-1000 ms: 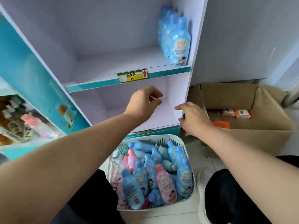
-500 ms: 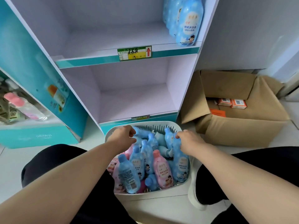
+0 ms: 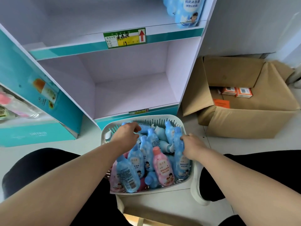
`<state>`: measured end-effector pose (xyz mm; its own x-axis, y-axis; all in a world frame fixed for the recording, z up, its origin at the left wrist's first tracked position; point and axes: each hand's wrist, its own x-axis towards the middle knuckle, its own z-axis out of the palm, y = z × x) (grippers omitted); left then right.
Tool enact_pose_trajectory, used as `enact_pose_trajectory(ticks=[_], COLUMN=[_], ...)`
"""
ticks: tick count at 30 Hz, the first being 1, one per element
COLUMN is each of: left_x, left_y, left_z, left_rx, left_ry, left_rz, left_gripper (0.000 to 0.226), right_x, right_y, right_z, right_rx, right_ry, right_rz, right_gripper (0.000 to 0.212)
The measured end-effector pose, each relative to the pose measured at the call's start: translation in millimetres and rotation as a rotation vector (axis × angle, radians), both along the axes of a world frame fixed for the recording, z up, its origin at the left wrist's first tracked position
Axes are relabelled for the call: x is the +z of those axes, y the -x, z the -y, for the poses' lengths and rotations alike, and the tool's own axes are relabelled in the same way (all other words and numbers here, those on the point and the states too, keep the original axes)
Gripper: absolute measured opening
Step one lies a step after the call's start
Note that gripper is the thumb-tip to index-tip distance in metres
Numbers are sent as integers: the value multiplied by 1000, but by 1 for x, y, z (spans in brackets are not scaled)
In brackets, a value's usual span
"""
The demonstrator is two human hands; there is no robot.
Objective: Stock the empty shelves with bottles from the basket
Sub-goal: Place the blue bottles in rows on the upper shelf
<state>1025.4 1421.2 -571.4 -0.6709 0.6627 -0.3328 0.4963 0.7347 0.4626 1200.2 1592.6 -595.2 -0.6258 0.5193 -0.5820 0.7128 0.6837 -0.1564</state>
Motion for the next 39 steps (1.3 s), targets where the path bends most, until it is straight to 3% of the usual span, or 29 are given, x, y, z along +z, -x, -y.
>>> enact_pose_trajectory(ticks=[7, 10, 13, 16, 24, 29, 34, 39], left_x=[-4, 2, 10, 14, 3, 29, 47, 27], left_y=[3, 5, 2, -9, -17, 9, 38, 44], left_z=[27, 39, 52, 58, 64, 57, 57, 62], left_rx=[-38, -79, 37, 67, 209, 269, 207, 121], left_ry=[146, 246, 363, 440, 341, 115, -18, -54], left_rz=[-7, -8, -21, 4, 87, 193, -11, 60], left_gripper=[31, 52, 72, 70, 44, 14, 25, 33], right_x=[8, 22, 44, 60, 62, 63, 57, 45], right_y=[-5, -1, 9, 20, 34, 53, 69, 75], right_z=[4, 9, 15, 23, 46, 57, 65, 69], right_rx=[-121, -124, -121, -73, -11, 0, 23, -5], right_ry=[241, 195, 72, 22, 71, 60, 73, 93], right_rz=[-145, -264, -371, -461, -619, -698, -670, -652], right_gripper=[27, 29, 35, 31, 25, 31, 28, 28])
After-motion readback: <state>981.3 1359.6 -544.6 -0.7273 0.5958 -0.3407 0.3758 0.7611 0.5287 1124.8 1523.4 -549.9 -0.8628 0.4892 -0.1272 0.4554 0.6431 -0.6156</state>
